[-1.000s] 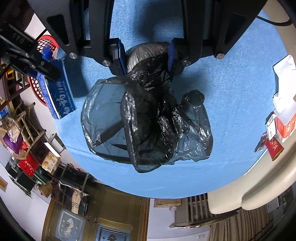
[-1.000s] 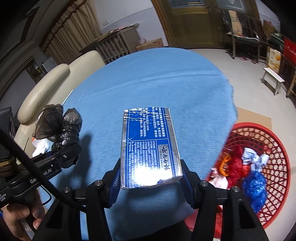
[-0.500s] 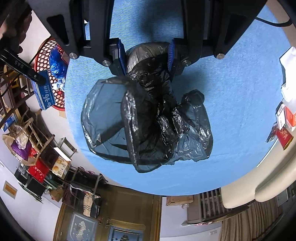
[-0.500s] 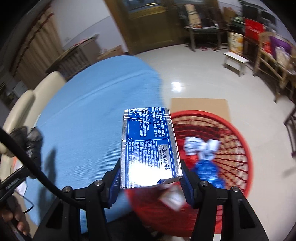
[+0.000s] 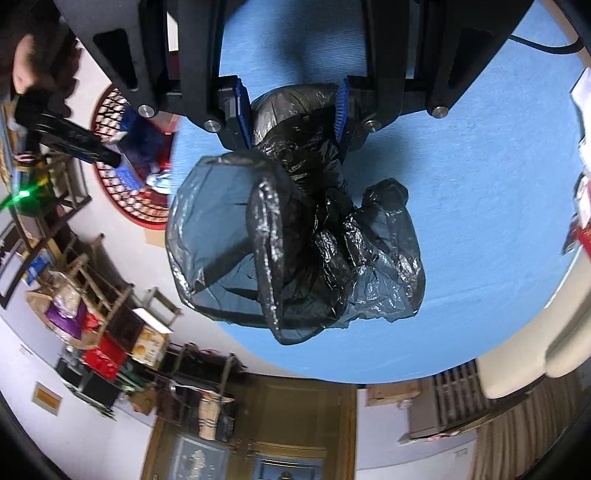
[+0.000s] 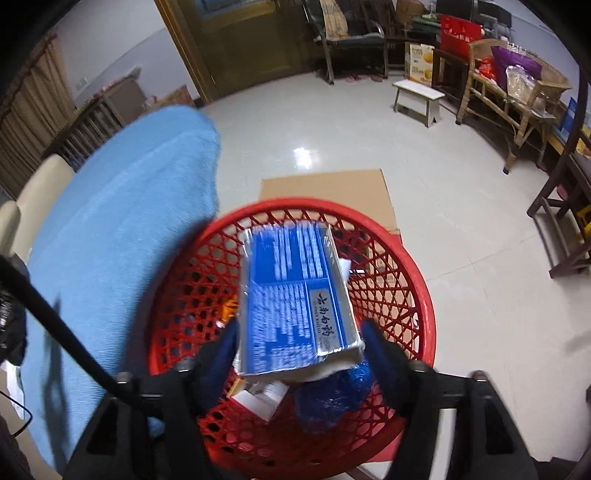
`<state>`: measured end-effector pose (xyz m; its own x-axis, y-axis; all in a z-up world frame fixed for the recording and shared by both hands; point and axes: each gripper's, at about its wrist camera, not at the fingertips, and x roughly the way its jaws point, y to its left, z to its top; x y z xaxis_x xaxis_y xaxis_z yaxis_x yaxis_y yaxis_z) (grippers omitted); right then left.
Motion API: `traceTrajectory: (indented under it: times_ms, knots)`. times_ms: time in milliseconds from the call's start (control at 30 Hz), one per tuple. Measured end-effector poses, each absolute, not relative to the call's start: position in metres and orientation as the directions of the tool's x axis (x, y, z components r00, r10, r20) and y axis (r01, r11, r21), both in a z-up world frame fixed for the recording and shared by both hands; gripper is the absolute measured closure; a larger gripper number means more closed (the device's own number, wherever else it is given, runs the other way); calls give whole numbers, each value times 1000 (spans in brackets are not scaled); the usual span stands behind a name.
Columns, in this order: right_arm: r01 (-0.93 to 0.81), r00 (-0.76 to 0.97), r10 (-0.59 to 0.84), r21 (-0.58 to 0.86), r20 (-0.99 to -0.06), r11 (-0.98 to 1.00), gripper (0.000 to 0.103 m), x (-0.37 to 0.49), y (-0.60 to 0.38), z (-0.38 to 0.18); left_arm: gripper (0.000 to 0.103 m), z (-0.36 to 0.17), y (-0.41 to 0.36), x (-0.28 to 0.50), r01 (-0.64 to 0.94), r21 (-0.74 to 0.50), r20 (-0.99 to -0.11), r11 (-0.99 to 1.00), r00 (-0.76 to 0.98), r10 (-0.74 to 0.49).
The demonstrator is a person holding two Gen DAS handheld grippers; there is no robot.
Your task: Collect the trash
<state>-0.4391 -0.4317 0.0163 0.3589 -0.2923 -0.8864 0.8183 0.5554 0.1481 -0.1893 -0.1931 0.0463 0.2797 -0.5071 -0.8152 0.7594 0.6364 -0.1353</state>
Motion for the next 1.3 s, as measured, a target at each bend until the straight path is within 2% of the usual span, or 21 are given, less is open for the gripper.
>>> traceTrajectory:
  times_ms: [267,633,667,733,800,967,1167,1300]
  knots:
    - [859,393,-388,183,-833,479,24,-465,-455,39,65,54,-226,-230,863,-152,-802,482,177,-570]
    - [886,432,-482,260,-762,384,24,-502,-477,68,64,47,-296,-277,944,-138,-831,301,55,-554]
    - [888,430,-484,263,-762,376,24,-505,-479,68,63,45,-302,-278,947,-142,-839,287,39,-543]
    - [891,427,-483,265,-764,369,24,-509,-481,67,52,36,-314,-282,953,-148,-857,266,10,-515]
    - [893,425,-480,267,-767,363,24,-511,-483,65,31,29,-321,-282,955,-128,-870,267,21,-493]
    - [890,428,-480,267,-765,369,24,-513,-481,65,30,32,-310,-276,950,-99,-869,297,63,-490]
    - [883,432,-478,250,-765,398,24,-504,-468,67,25,57,-293,-263,925,-24,-820,379,198,-537]
    - [867,438,-462,227,-771,443,24,-489,-454,67,24,70,-277,-245,889,-27,-797,458,257,-546]
